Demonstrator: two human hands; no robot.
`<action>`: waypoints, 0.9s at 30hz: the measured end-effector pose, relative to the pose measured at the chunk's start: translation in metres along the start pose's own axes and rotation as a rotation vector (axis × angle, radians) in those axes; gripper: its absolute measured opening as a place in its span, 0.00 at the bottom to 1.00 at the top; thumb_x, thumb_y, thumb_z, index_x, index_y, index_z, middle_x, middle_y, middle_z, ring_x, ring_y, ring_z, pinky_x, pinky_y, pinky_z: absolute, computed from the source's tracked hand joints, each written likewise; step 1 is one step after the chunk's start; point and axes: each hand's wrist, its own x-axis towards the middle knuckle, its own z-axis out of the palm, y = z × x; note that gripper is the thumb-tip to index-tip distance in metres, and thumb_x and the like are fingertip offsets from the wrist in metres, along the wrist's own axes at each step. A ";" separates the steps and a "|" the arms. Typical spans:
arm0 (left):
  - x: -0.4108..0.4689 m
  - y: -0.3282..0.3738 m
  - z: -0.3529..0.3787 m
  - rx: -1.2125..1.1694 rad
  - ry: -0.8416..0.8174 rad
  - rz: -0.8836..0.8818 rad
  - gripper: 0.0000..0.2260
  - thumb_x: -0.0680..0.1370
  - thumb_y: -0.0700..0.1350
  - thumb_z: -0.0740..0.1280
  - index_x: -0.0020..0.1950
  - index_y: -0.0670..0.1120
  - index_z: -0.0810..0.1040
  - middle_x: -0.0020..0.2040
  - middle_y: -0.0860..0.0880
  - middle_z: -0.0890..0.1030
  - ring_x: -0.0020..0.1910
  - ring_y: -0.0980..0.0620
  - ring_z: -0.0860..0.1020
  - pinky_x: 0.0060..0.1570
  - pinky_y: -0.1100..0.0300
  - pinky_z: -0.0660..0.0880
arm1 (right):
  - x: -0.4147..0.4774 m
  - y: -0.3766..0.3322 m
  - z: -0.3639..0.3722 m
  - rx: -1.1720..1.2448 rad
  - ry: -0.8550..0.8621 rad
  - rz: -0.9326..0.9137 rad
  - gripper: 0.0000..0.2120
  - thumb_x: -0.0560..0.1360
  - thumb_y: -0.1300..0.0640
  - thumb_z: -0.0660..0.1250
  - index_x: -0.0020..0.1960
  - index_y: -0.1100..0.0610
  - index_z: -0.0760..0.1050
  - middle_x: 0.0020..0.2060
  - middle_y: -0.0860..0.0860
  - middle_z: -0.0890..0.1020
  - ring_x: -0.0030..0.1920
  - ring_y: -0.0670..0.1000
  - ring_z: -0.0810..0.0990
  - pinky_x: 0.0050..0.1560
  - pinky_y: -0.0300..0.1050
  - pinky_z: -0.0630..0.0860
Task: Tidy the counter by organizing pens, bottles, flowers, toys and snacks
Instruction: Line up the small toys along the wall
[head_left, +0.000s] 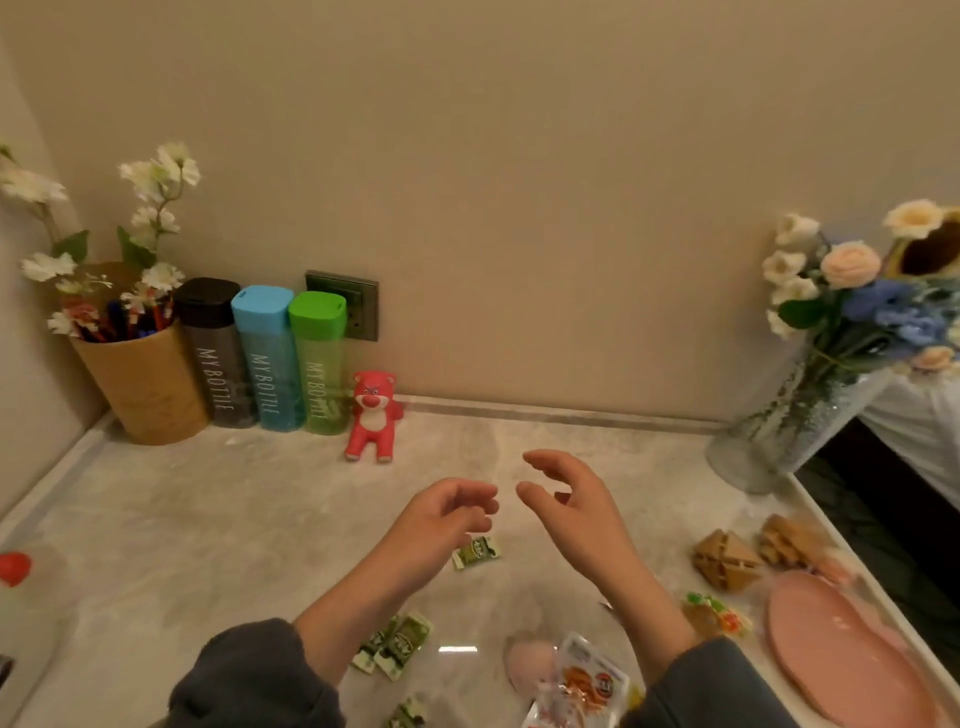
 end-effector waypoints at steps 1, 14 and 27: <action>0.000 -0.001 0.013 -0.003 -0.025 -0.006 0.11 0.77 0.38 0.64 0.54 0.52 0.78 0.51 0.53 0.83 0.50 0.57 0.81 0.51 0.61 0.76 | -0.007 0.009 -0.012 0.005 0.025 0.020 0.14 0.75 0.54 0.69 0.59 0.43 0.75 0.58 0.41 0.77 0.60 0.39 0.73 0.51 0.29 0.68; 0.033 0.012 0.199 0.103 -0.222 0.026 0.11 0.77 0.38 0.65 0.57 0.50 0.78 0.53 0.53 0.82 0.51 0.58 0.80 0.44 0.71 0.75 | -0.050 0.108 -0.172 -0.027 0.216 0.162 0.14 0.74 0.55 0.69 0.58 0.42 0.74 0.57 0.42 0.77 0.59 0.42 0.75 0.60 0.43 0.73; 0.098 -0.003 0.296 0.582 -0.242 0.150 0.21 0.73 0.46 0.69 0.65 0.56 0.71 0.63 0.56 0.70 0.55 0.61 0.71 0.50 0.72 0.66 | -0.017 0.190 -0.248 -0.359 0.201 0.083 0.25 0.69 0.55 0.71 0.65 0.46 0.71 0.58 0.42 0.74 0.51 0.25 0.69 0.45 0.20 0.66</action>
